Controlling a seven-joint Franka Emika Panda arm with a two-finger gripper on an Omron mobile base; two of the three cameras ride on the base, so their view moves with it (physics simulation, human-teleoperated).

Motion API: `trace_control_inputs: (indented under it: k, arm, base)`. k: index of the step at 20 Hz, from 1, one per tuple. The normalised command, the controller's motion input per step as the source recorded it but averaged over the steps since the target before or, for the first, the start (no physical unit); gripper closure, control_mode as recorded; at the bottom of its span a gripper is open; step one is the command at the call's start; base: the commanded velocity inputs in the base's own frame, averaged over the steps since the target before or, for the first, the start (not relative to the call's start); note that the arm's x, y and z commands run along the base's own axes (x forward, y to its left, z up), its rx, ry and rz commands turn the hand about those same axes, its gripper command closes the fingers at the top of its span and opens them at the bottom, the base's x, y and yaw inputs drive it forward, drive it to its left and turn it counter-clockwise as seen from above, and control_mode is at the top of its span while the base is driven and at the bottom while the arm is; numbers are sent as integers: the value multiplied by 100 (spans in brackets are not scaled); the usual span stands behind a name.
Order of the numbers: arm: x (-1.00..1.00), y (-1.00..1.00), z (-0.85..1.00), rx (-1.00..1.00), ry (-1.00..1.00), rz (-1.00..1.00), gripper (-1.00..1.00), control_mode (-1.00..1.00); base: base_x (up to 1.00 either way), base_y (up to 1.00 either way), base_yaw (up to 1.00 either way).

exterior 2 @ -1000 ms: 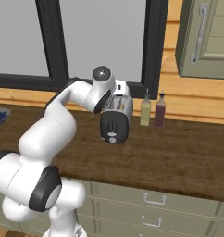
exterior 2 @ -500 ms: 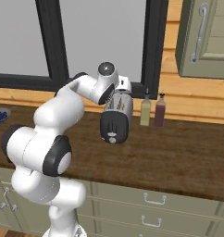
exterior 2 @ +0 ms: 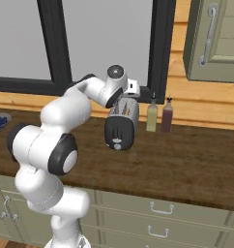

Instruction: Start the toaster. Once the lever pops up, take the bread to the plate on the dining counter.

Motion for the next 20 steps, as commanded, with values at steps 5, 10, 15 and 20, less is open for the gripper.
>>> trace_control_inputs:
  k: [5,10,15,20]
  arm:
    - [0,-20,-3,0,6,0,-100,-100]
    - [0,-3,-18,-2,11,0,-100,-100]
    - [0,0,-16,-5,8,0,-100,-100]
    - [0,0,0,0,1,0,-100,-100]
  base:
    - [0,0,0]
    - [0,0,0]
    - [0,0,0]
    - [0,0,0]
